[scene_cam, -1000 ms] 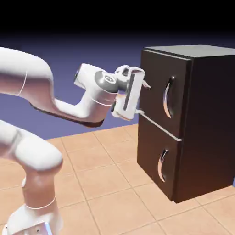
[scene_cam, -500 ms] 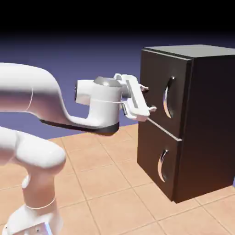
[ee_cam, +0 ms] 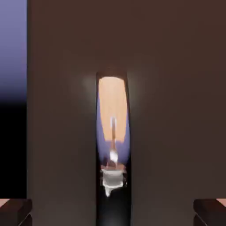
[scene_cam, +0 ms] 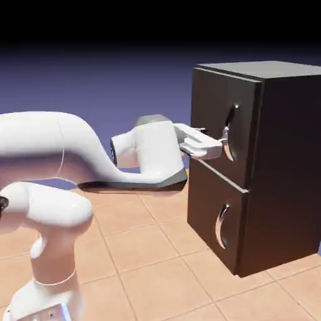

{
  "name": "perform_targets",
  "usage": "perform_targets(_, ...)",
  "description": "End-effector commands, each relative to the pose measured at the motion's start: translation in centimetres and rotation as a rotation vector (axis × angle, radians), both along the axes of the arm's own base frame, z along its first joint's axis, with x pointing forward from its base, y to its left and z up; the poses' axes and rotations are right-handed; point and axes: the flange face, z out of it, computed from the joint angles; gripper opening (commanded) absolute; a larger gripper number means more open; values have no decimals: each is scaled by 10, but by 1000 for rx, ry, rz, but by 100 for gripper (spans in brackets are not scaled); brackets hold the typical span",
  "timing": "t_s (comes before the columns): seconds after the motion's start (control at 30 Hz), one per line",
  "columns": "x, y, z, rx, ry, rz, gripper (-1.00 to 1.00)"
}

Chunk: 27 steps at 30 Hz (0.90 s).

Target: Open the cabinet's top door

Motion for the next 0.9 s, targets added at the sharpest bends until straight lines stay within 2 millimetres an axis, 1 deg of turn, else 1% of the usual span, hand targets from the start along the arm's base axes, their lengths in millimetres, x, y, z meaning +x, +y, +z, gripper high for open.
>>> perform_targets(0.0,10,1,0,-1,-1,0,0)
perform_targets(0.03,19,2,0,-3,-1,-1,0)
perform_targets(0.07,19,2,0,-3,-1,-1,-100)
perform_targets(0.1,19,2,0,-3,-1,-1,-100)
perform_targets(0.17,5,8,-1,-4,-1,-51,-100)
perform_targets(0.23,-2,12,-1,-6,-3,-80,-100)
perform_targets(0.43,0,12,0,-2,1,-70,-100)
perform_targets(0.7,-14,19,0,-4,-2,-123,-100)
perform_targets(0.87,-37,35,0,-3,-1,-211,-100)
